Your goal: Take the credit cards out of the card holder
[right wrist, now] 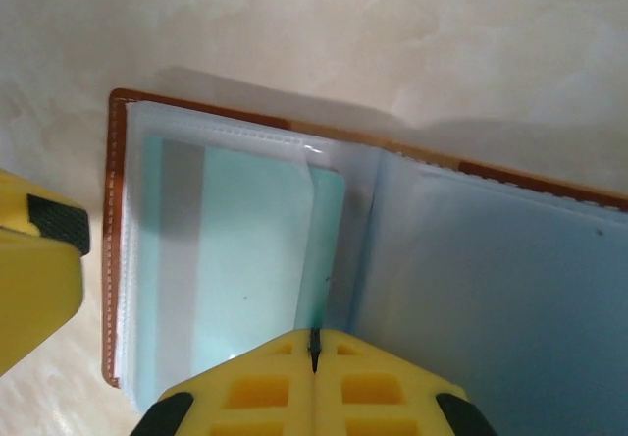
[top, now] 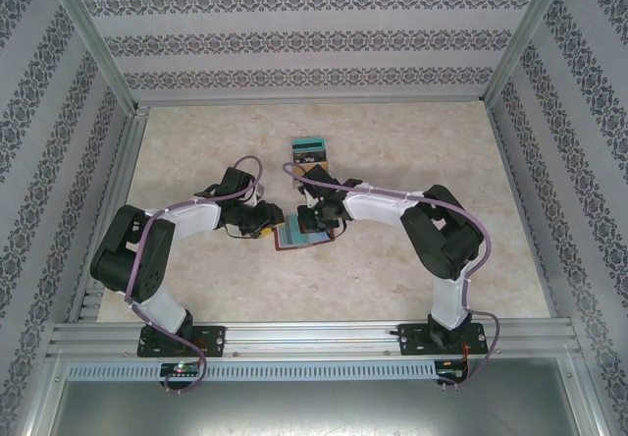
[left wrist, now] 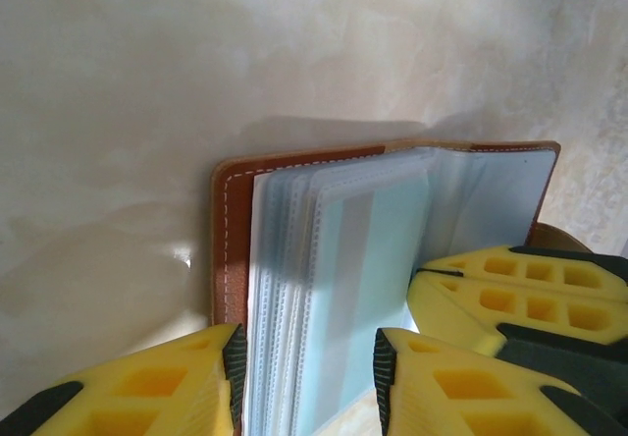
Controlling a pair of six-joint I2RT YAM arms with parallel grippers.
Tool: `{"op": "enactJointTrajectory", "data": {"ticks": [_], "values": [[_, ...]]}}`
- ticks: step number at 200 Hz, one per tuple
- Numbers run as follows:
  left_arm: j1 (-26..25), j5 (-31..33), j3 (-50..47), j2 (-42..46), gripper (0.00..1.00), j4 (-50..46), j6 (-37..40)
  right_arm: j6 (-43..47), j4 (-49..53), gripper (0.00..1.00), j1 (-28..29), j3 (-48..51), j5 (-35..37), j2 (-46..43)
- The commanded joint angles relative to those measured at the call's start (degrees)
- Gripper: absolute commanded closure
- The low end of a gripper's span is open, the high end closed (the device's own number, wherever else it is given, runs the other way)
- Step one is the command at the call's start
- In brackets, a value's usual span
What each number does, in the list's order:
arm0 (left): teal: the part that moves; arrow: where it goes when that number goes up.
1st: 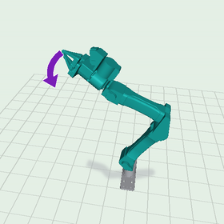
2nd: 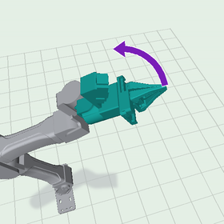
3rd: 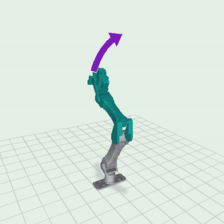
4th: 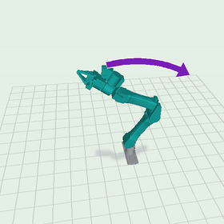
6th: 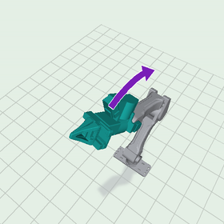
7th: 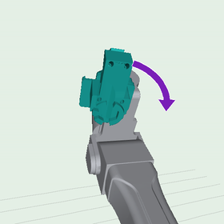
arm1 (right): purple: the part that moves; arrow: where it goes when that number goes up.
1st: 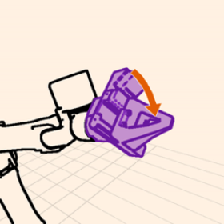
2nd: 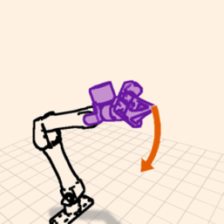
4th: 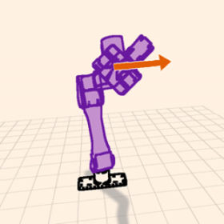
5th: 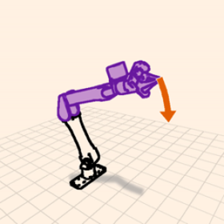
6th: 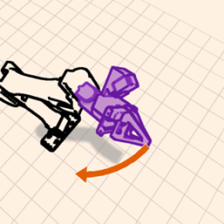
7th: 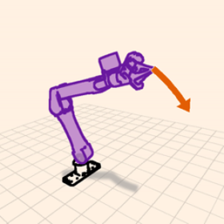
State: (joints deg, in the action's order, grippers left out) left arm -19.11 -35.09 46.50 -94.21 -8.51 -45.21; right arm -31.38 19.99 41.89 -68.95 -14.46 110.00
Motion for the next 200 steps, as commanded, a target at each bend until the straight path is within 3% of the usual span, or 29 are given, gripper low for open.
{"op": "enactJointTrajectory", "data": {"ticks": [1, 74, 120, 200], "values": [[0.2, -1.4, -0.4, 0.6, 0.58, 1.2, -0.1, 1.2, 2.4, 0.98, 0.7, -1.3, 0.9, 2.0], [0.1, -3.7, -1.9, 1.1, 0.62, 5.8, -2.5, 1.4, 3.0, 0.98, 1.2, -1.2, 1.5, 2.7], [0.0, 2.8, -2.1, 5.9, 0.60, 2.1, -1.8, 1.2, 2.8, 0.98, 1.2, -1.1, 1.5, 2.6], [-1.1, -3.0, -1.9, 2.6, 0.60, 8.2, -3.2, 1.2, 2.9, 0.98, 1.2, -1.5, 1.3, 2.9]]}}
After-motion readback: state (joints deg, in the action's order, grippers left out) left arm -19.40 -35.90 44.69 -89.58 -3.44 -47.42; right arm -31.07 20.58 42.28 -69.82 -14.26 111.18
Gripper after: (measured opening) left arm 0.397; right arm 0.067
